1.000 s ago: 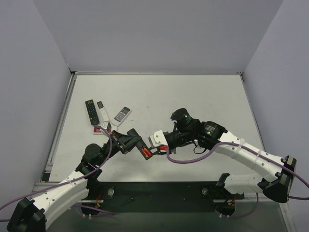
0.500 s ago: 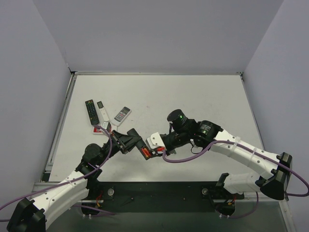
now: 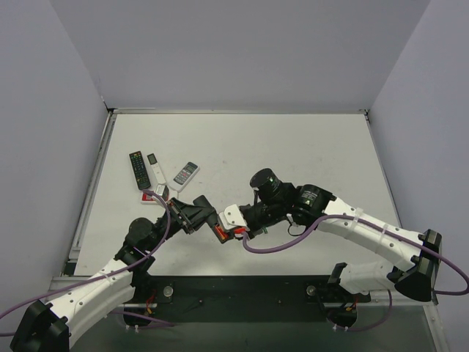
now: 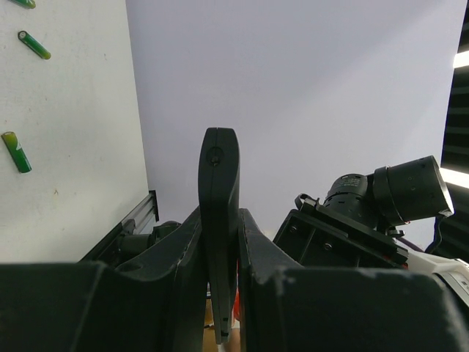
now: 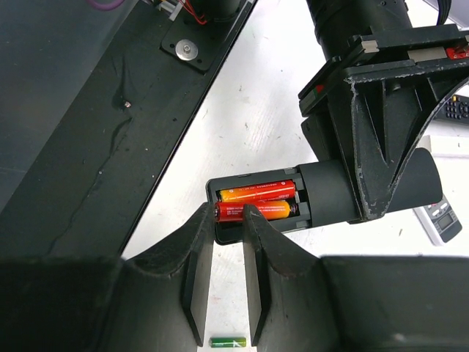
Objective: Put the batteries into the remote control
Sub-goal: Load the battery into the remote control.
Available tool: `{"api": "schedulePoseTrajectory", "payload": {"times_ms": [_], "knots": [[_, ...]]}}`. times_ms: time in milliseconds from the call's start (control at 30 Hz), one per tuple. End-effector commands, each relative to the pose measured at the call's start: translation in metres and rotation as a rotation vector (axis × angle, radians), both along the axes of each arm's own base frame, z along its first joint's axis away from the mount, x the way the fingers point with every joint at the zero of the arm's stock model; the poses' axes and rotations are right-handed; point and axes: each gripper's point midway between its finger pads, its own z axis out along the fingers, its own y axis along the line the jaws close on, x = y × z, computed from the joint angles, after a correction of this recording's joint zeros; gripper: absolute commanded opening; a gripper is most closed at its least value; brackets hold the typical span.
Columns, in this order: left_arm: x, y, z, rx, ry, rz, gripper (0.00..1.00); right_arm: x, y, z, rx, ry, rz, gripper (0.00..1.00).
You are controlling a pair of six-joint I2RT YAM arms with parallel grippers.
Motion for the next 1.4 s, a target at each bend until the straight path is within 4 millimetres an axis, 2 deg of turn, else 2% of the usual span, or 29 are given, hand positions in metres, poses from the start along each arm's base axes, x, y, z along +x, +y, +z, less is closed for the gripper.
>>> {"api": "schedulePoseTrajectory", "payload": {"times_ms": [0, 800, 1367], "knots": [[-0.003, 0.002, 0.044, -0.073, -0.109, -0.002, 0.0, -0.002, 0.005, 0.008, 0.012, -0.012, 0.015, 0.18], [-0.003, 0.0, 0.049, -0.068, -0.124, -0.01, 0.0, 0.011, 0.007, -0.009, -0.062, 0.015, -0.071, 0.18], [-0.006, 0.005, 0.057, -0.115, -0.123, -0.002, 0.0, 0.028, 0.012, -0.041, -0.158, 0.031, -0.155, 0.14]]}}
